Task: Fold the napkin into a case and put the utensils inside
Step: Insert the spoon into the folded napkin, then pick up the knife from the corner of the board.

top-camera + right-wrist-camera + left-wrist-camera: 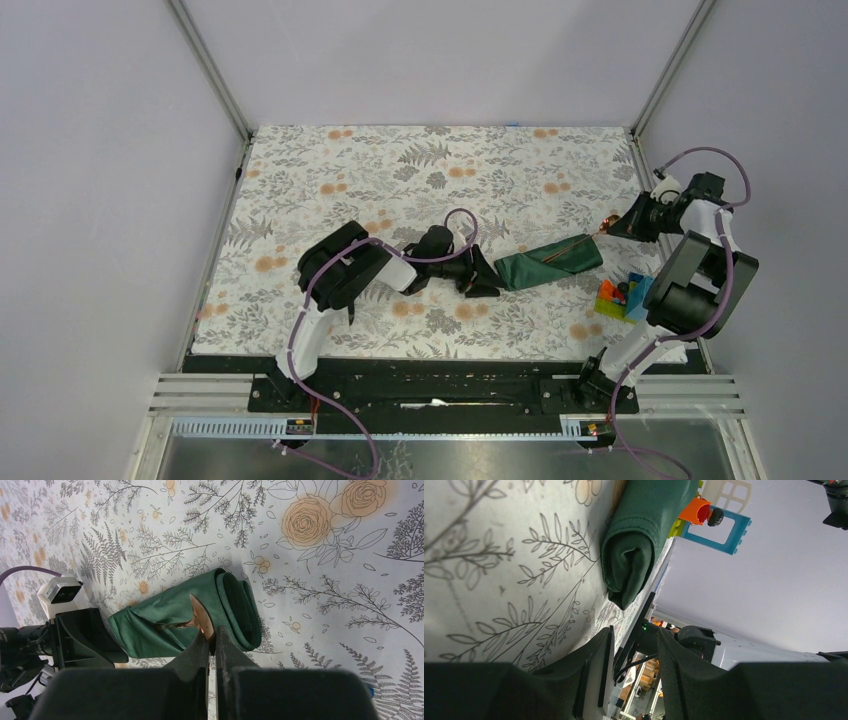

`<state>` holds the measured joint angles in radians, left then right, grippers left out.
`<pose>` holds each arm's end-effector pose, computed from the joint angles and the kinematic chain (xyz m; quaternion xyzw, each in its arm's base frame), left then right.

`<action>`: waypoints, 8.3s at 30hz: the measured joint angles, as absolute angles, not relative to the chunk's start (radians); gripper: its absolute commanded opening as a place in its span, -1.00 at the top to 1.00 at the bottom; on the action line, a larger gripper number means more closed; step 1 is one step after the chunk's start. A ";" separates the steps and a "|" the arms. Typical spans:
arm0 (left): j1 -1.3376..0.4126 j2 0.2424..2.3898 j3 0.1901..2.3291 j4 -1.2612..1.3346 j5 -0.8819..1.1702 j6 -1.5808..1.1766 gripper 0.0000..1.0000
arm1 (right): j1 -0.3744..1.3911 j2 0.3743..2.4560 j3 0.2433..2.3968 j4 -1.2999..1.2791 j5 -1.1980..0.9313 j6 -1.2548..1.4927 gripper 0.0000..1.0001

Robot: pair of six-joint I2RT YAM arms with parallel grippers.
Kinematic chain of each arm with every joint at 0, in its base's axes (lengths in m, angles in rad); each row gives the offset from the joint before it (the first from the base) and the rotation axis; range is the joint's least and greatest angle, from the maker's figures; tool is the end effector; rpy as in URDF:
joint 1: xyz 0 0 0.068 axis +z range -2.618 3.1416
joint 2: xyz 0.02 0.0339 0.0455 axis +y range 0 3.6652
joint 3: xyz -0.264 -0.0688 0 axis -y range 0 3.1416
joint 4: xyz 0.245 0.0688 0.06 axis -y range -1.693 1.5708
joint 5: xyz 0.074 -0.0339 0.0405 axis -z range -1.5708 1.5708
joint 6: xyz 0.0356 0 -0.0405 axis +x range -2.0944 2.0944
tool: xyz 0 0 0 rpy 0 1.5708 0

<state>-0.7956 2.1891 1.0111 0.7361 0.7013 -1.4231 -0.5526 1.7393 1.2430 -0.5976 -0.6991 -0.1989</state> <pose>0.2731 -0.3116 0.0820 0.0701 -0.8115 0.5791 0.0362 0.3140 -0.1667 0.2199 0.0810 0.9129 0.2281 0.3285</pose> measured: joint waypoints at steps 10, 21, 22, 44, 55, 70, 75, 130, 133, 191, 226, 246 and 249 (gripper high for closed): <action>-0.799 2.199 1.024 0.749 0.699 -1.432 0.21 | -0.553 1.751 1.186 -0.510 -0.752 -0.124 1.00; -0.799 2.209 1.051 0.754 0.696 -1.439 0.25 | -0.547 1.751 1.121 -0.450 -0.780 -0.057 1.00; -0.799 2.209 1.051 0.754 0.695 -1.439 0.26 | -0.545 1.751 1.119 -0.449 -0.780 -0.054 1.00; -0.800 2.215 1.054 0.766 0.683 -1.450 0.28 | -0.494 1.715 0.875 -0.244 -0.811 0.138 1.00; -0.802 2.215 1.054 0.766 0.680 -1.453 0.29 | -0.456 1.710 0.870 -0.196 -0.813 0.182 1.00; -0.804 2.215 1.054 0.766 0.678 -1.453 0.30 | -0.437 1.739 0.870 -0.188 -0.812 0.187 0.82; -0.804 2.215 1.054 0.766 0.677 -1.453 0.30 | -0.435 1.745 0.870 -0.178 -0.812 0.197 0.66; -0.630 1.549 0.751 0.279 0.611 -0.955 -0.41 | -0.056 1.462 1.176 -0.562 -0.334 0.010 -0.44; -0.516 1.343 0.775 -0.021 0.461 -0.759 -0.56 | 0.155 1.418 1.179 -0.534 -0.374 0.017 -0.49; -0.281 1.657 0.964 -0.699 -0.022 -0.961 1.00 | 0.492 1.365 0.863 -0.288 -0.493 0.406 -0.98; -0.284 1.778 1.169 -0.870 0.172 -1.137 -0.39 | 0.678 1.511 0.764 0.056 -0.555 0.612 -0.97; -0.249 1.836 1.089 -0.889 0.223 -1.149 0.69 | 0.678 1.493 0.754 0.050 -0.540 0.607 -0.95; -0.245 1.840 1.089 -0.887 0.237 -1.143 1.00 | 0.678 1.500 0.754 0.047 -0.540 0.607 -0.95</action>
<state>-0.2451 1.8397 1.0893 -0.8867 0.2367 -1.1427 0.6781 1.4998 0.7540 0.0467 -0.5404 0.6075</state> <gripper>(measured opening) 0.140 0.978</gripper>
